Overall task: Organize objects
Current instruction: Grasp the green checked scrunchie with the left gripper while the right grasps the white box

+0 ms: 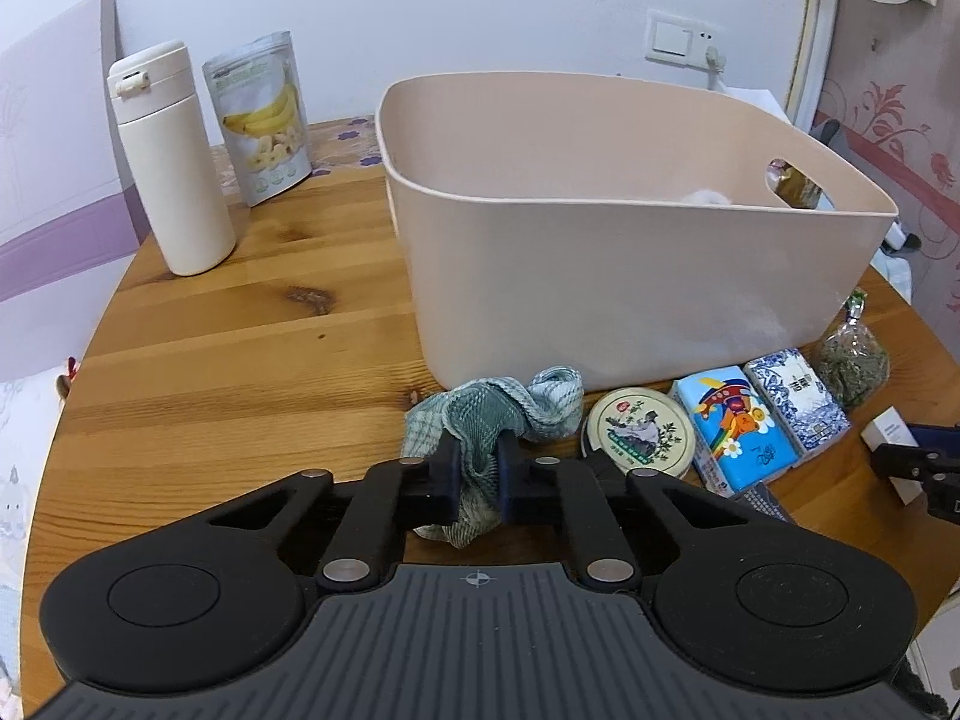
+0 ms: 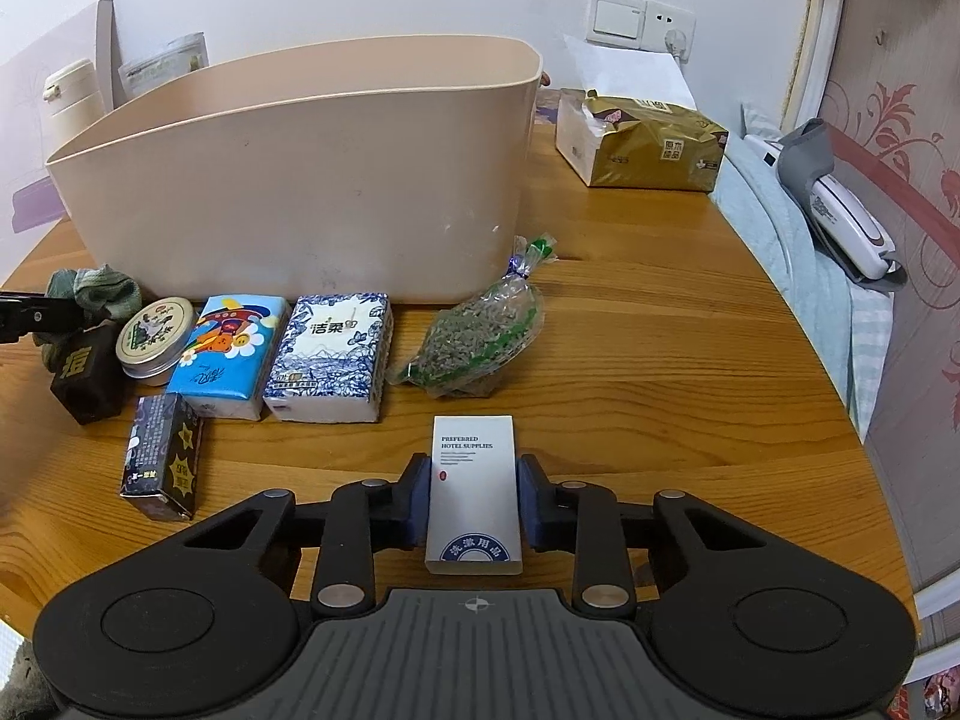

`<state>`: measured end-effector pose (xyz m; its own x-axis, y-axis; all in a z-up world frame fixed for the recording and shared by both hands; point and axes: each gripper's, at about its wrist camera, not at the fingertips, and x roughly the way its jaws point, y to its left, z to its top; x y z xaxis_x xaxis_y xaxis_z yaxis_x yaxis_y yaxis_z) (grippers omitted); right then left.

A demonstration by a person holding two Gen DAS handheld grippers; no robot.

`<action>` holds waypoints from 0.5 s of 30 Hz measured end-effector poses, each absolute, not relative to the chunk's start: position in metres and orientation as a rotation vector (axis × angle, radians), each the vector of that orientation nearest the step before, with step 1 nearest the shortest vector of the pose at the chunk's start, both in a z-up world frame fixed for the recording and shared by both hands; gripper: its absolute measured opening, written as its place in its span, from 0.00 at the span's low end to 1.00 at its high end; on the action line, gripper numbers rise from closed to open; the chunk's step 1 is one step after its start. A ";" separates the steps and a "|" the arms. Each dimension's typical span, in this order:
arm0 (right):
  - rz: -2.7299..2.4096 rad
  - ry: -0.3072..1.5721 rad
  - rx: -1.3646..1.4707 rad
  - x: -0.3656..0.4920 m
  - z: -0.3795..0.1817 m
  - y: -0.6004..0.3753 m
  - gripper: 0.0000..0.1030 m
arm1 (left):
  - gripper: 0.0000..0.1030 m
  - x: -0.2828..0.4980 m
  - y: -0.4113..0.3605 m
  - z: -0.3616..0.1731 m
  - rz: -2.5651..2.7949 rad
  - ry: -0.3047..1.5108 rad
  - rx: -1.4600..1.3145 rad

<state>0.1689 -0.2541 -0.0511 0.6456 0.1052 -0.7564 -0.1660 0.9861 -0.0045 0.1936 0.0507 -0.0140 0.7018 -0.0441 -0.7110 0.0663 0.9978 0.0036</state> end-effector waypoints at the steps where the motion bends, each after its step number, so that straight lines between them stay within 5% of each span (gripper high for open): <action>1: 0.154 0.853 -0.077 0.168 -0.051 -0.254 0.28 | 0.10 0.193 0.051 -0.014 -0.057 0.795 0.031; 15: 0.182 0.774 -0.079 0.163 -0.020 -0.248 0.28 | 0.08 0.167 0.055 0.017 -0.067 0.734 0.038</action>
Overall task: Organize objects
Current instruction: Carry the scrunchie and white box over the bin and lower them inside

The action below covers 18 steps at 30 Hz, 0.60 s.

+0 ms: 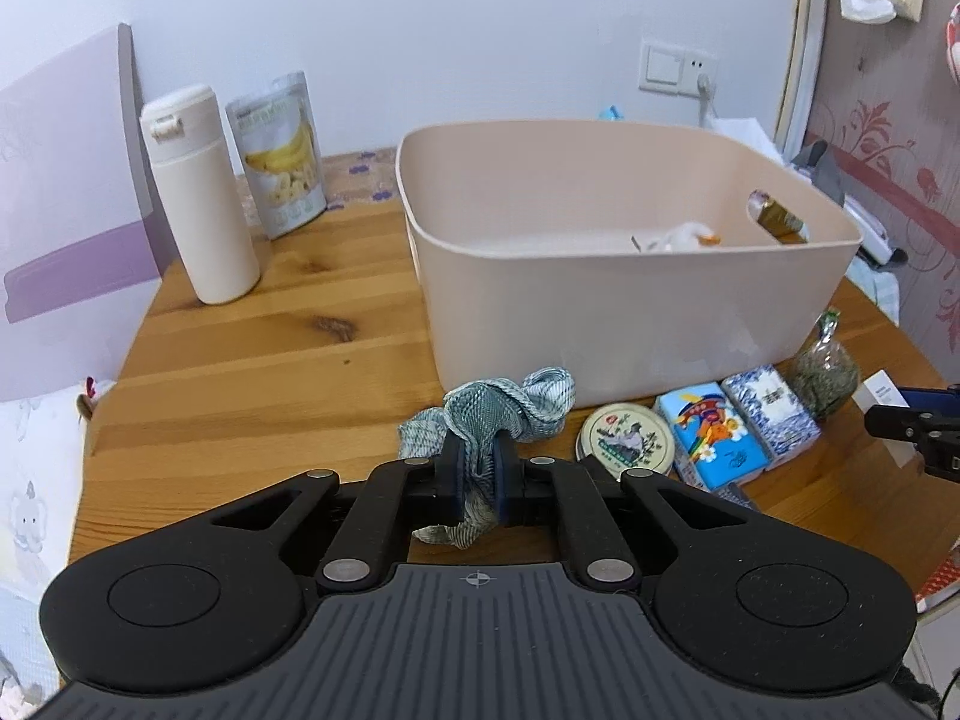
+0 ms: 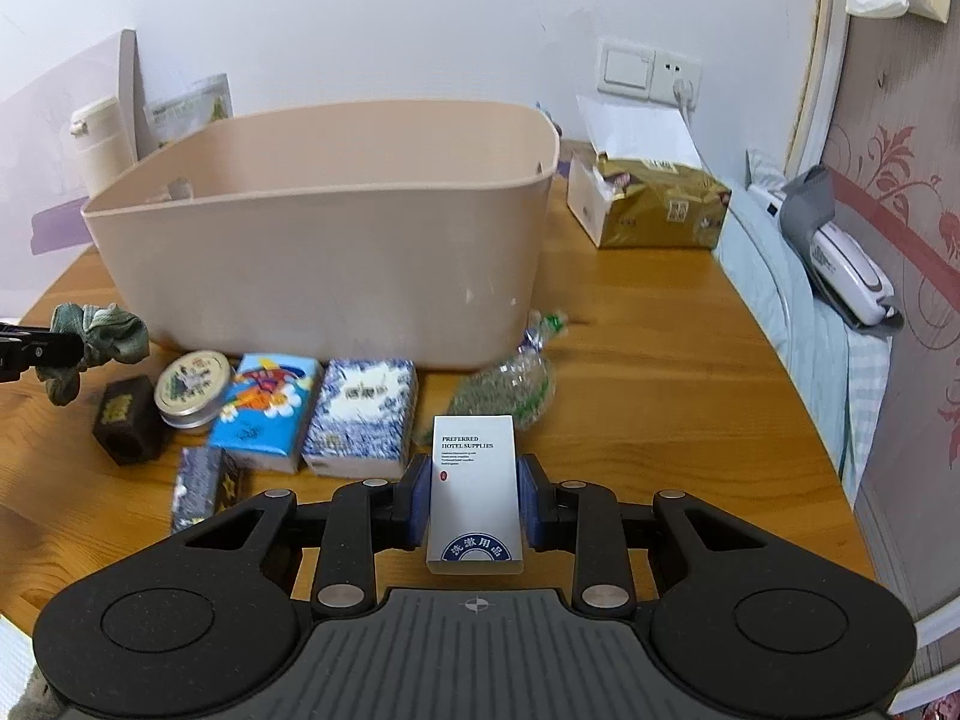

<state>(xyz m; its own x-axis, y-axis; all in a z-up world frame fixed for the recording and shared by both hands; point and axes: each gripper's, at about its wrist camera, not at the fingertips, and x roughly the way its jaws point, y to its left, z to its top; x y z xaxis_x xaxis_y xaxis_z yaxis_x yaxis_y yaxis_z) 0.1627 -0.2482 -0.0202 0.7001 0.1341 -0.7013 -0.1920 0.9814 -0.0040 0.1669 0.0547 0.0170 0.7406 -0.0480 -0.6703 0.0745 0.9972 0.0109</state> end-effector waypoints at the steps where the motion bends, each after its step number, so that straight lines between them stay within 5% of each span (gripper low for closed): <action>1: 0.184 0.768 -0.079 0.162 -0.018 -0.248 0.28 | 0.08 0.165 0.055 0.021 -0.070 0.726 0.037; 18: 0.217 0.649 -0.057 0.162 0.031 -0.242 0.28 | 0.08 0.139 0.050 0.095 -0.103 0.534 0.049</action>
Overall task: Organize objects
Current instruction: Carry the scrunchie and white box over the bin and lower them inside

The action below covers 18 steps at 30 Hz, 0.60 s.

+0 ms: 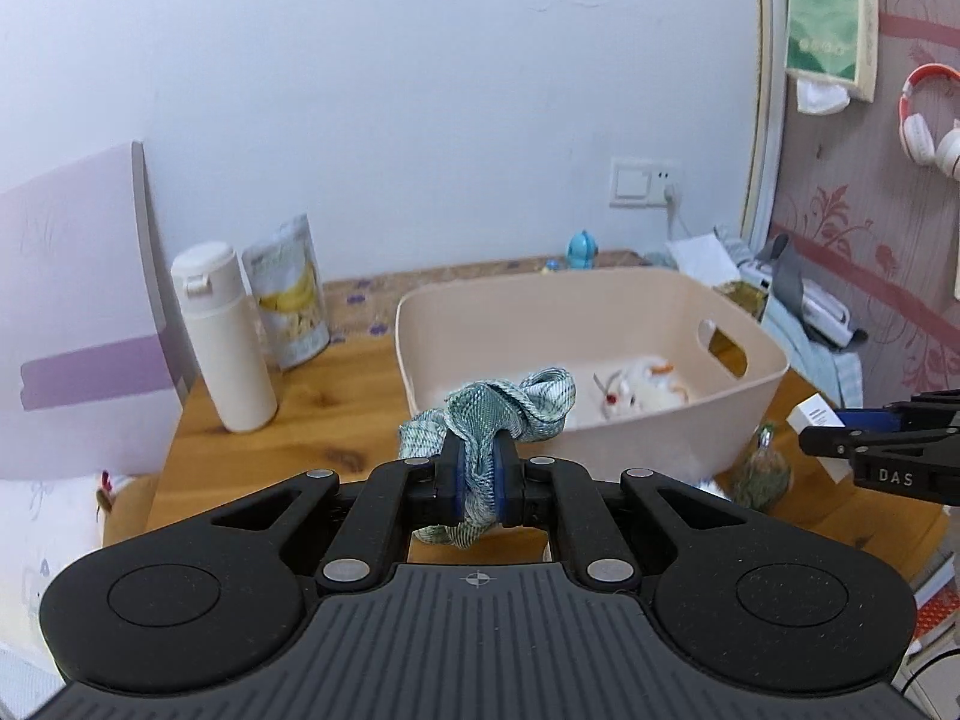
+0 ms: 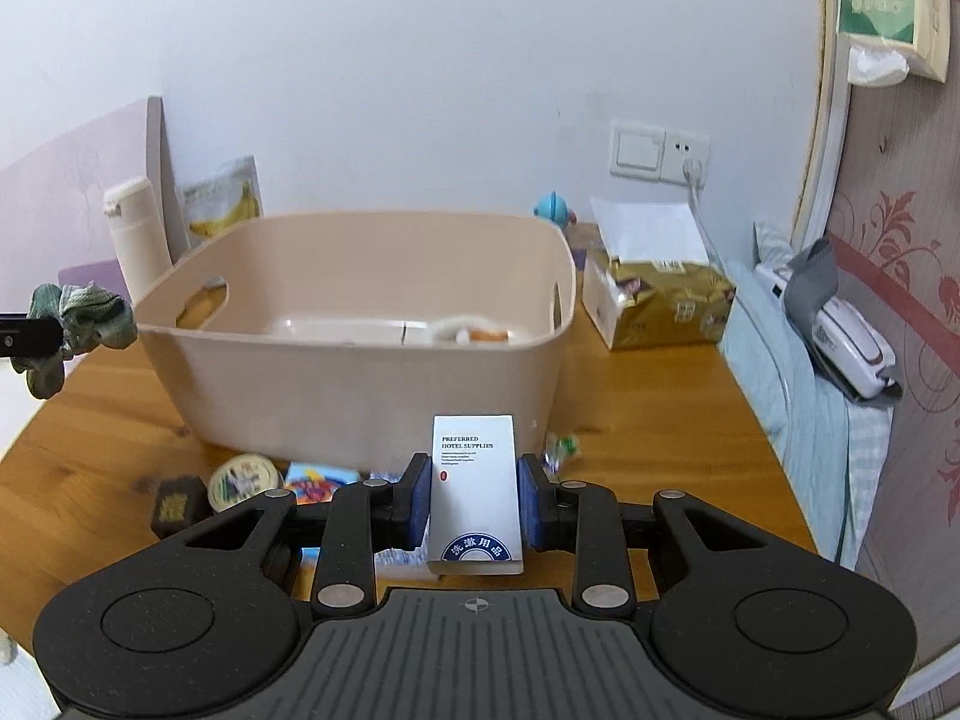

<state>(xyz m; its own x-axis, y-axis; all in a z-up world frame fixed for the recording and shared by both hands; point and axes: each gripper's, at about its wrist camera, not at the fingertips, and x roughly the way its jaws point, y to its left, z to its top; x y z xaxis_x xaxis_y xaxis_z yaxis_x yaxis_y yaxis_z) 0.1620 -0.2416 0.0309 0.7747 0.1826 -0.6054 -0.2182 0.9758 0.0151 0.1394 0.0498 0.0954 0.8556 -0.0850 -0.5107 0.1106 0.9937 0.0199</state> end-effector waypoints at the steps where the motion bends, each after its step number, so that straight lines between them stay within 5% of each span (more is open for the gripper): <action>1: 0.220 0.641 -0.057 0.163 0.034 -0.241 0.28 | 0.08 0.140 0.049 0.098 -0.104 0.528 0.049; 18: 0.240 0.570 -0.058 0.206 0.068 -0.228 0.28 | 0.08 0.199 0.036 0.106 -0.132 0.519 0.045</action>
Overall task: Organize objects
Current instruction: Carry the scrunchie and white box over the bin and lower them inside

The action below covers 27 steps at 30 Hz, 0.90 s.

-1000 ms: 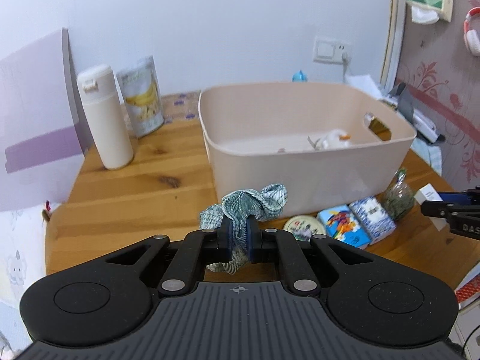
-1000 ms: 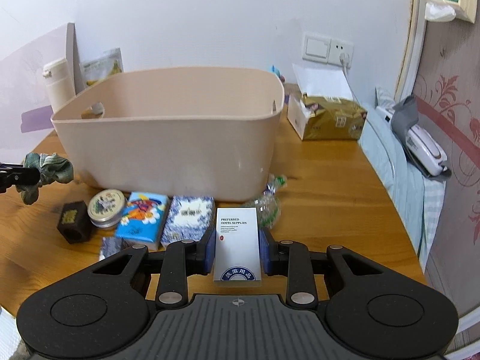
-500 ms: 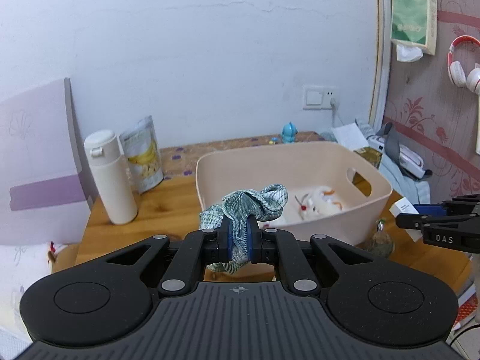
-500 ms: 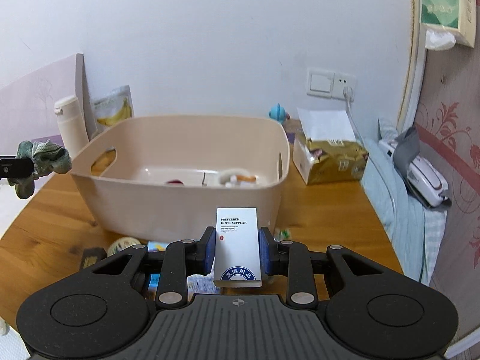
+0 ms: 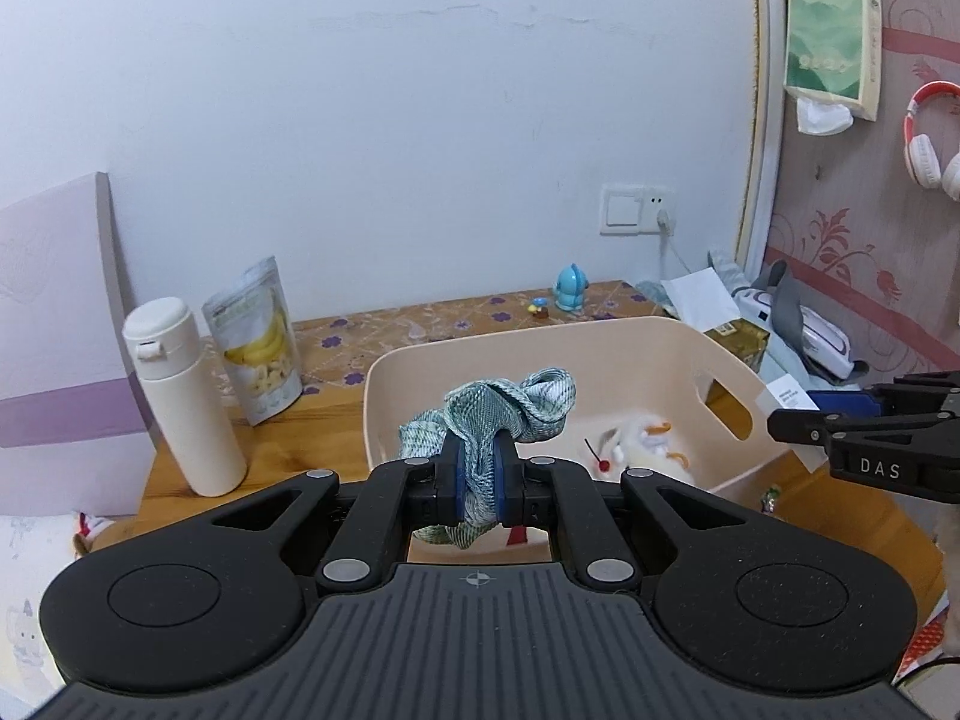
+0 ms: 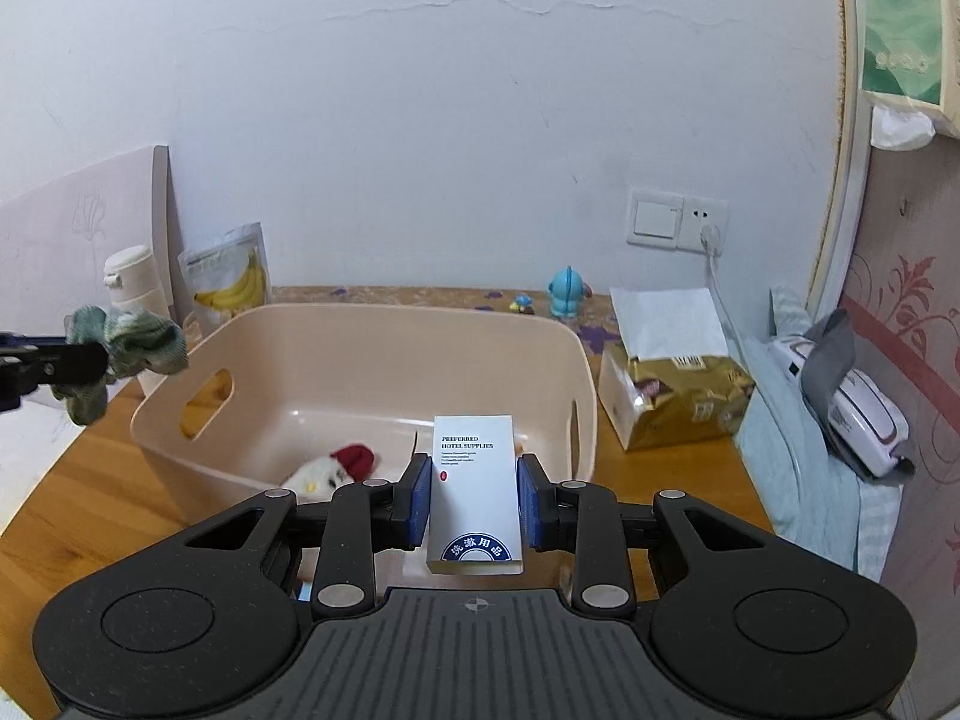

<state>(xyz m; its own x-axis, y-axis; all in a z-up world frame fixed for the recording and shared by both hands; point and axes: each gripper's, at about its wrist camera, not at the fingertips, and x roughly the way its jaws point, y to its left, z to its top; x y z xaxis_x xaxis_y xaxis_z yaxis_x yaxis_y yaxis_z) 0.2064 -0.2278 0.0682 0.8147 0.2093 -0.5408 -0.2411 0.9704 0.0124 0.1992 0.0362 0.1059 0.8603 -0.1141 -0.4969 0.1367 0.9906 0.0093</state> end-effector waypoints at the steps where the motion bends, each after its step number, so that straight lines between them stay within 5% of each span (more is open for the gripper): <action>1: 0.241 0.569 -0.058 0.209 0.069 -0.226 0.28 | 0.08 0.204 0.036 0.104 -0.132 0.524 0.044; 27: 0.277 0.664 -0.107 0.287 0.037 -0.196 0.28 | 0.08 0.297 0.014 0.035 -0.162 0.728 0.060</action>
<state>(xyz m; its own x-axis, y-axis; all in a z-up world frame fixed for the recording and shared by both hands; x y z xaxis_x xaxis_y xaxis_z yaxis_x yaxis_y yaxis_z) 0.2869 -0.1961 0.0369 0.7523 0.2192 -0.6213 -0.2873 0.9578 -0.0099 0.2974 0.0144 0.0354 0.7347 -0.1269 -0.6665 0.1686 0.9857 -0.0018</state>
